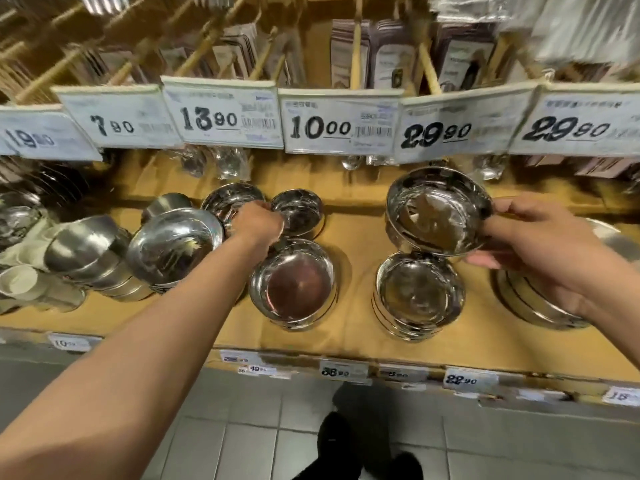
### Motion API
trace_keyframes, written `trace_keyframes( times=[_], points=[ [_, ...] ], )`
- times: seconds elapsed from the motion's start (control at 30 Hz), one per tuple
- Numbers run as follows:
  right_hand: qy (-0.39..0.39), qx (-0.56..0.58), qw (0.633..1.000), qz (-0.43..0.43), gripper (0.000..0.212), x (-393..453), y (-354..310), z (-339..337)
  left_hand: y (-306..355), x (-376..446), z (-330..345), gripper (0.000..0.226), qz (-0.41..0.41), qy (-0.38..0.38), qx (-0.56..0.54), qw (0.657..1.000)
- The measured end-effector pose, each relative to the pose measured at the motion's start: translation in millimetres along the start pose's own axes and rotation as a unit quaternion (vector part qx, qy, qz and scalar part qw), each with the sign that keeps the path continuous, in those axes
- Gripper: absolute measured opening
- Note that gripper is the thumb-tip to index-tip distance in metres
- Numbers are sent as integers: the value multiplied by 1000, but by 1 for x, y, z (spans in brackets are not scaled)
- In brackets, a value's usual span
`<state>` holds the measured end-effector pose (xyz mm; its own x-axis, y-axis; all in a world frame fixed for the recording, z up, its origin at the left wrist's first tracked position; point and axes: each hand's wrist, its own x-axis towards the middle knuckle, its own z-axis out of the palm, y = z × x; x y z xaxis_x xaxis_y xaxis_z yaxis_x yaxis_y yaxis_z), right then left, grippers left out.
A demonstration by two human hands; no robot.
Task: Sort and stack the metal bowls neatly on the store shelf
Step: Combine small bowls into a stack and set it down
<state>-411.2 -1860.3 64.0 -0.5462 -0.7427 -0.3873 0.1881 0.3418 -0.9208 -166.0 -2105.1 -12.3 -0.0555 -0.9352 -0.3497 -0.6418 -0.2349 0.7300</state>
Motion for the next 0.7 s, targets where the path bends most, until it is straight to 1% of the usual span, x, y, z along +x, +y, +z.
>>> trace_keyframes(
  times=[0.13, 0.23, 0.3, 0.37, 0.47, 0.53, 0.57, 0.6, 0.63, 0.7],
  points=[
    [25, 7, 1000, -10, 21, 12, 6, 14, -1, 28, 8, 36, -17, 1, 27, 999],
    [36, 2, 999, -21, 27, 19, 11, 23, -7, 40, 13, 44, -12, -19, 36, 999],
    [35, 8, 999, -24, 33, 25, 14, 27, -10, 45, 15, 47, -31, -9, 41, 999],
    [34, 15, 999, -26, 36, 30, 18, 29, -11, 51, 18, 45, -32, -5, 45, 998],
    [17, 25, 999, -36, 32, 33, 21, 32, -11, 51, 21, 37, -8, -12, 115, 993],
    [7, 32, 999, -41, 36, 32, 22, 31, -11, 53, 24, 35, 3, -29, 152, 988],
    [2, 33, 998, -45, 39, 32, 22, 30, -10, 54, 27, 35, 4, -37, 148, 988],
    [-1, 31, 998, -49, 40, 31, 23, 29, -8, 52, 29, 35, -2, -42, 169, 985],
    [0, 32, 998, -52, 39, 31, 23, 27, -2, 48, 30, 35, -28, -44, 156, 986],
    [14, 34, 998, -54, 31, 31, 24, 22, 7, 47, 36, 38, -43, -42, 145, 988]
  ],
)
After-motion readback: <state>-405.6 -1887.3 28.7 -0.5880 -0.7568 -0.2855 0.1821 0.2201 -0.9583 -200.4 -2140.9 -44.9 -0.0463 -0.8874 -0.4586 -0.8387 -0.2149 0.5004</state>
